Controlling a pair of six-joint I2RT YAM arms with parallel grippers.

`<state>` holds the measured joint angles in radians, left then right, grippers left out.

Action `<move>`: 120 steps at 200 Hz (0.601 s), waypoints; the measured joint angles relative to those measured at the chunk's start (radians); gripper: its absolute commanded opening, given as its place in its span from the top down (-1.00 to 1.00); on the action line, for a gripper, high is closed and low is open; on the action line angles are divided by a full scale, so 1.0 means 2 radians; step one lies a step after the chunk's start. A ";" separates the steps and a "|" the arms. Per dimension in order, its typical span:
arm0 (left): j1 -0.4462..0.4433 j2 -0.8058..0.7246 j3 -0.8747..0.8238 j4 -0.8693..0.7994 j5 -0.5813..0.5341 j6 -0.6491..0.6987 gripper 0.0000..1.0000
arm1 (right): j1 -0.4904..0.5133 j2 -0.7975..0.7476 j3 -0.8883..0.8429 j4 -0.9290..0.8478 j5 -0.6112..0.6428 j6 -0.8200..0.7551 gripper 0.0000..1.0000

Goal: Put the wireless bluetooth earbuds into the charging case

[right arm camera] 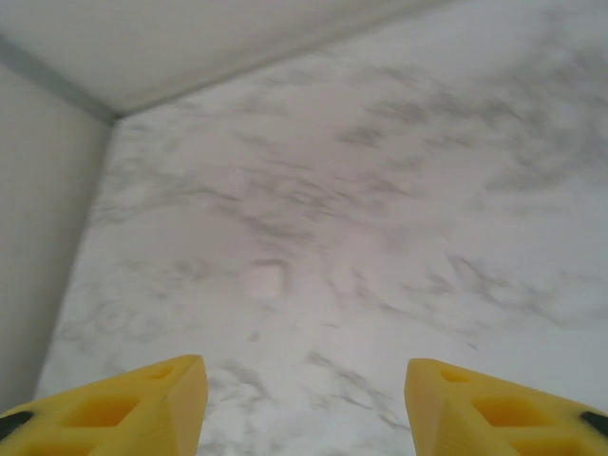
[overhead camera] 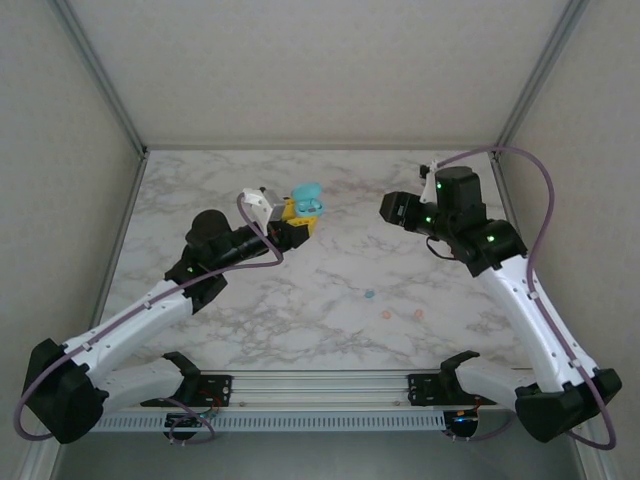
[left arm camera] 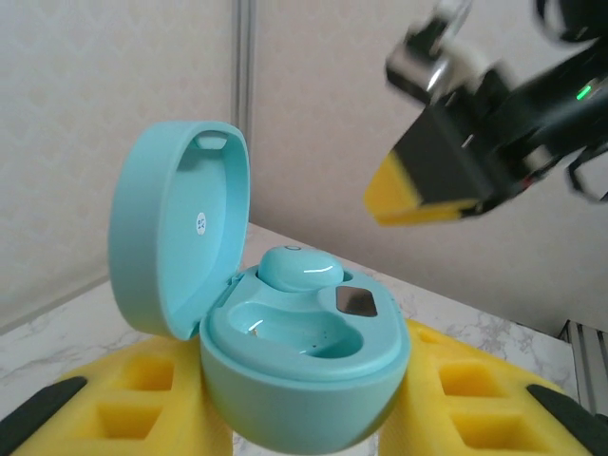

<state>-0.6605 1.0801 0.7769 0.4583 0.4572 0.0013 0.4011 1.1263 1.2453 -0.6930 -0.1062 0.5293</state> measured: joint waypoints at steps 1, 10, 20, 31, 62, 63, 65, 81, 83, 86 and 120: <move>0.000 0.000 0.000 0.000 0.000 0.000 0.58 | -0.001 0.001 -0.002 0.000 0.000 0.001 -0.13; 0.000 -0.004 0.000 0.000 -0.001 0.001 0.58 | -0.016 0.010 -0.022 -0.006 0.001 0.011 -0.11; 0.000 -0.008 0.000 -0.002 -0.002 0.001 0.58 | -0.026 0.023 -0.043 -0.011 -0.001 0.018 -0.10; 0.000 -0.013 0.000 -0.004 -0.004 0.001 0.58 | -0.030 0.038 -0.061 -0.017 -0.010 0.025 -0.09; 0.000 -0.024 -0.004 -0.006 -0.010 0.001 0.58 | -0.030 0.087 -0.090 -0.027 -0.053 0.032 -0.06; 0.000 -0.025 -0.004 -0.006 -0.010 0.001 0.58 | -0.030 0.089 -0.091 -0.026 -0.055 0.032 -0.06; 0.000 -0.025 -0.004 -0.006 -0.010 0.001 0.58 | -0.030 0.091 -0.092 -0.026 -0.057 0.032 -0.05; 0.000 -0.030 -0.007 -0.008 -0.011 0.001 0.58 | -0.030 0.116 -0.100 -0.026 -0.077 0.031 -0.03; 0.000 -0.030 -0.007 -0.008 -0.011 0.001 0.58 | -0.030 0.119 -0.101 -0.026 -0.080 0.031 -0.02; 0.000 -0.031 -0.007 -0.009 -0.012 0.001 0.58 | -0.030 0.123 -0.102 -0.026 -0.082 0.031 -0.01; 0.000 -0.039 -0.011 -0.013 -0.014 0.001 0.58 | -0.028 0.167 -0.104 -0.026 -0.112 0.028 -0.01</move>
<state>-0.6605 1.0016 0.7547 0.4324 0.4301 0.0036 0.3447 1.4601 1.0378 -0.7448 -0.3294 0.5861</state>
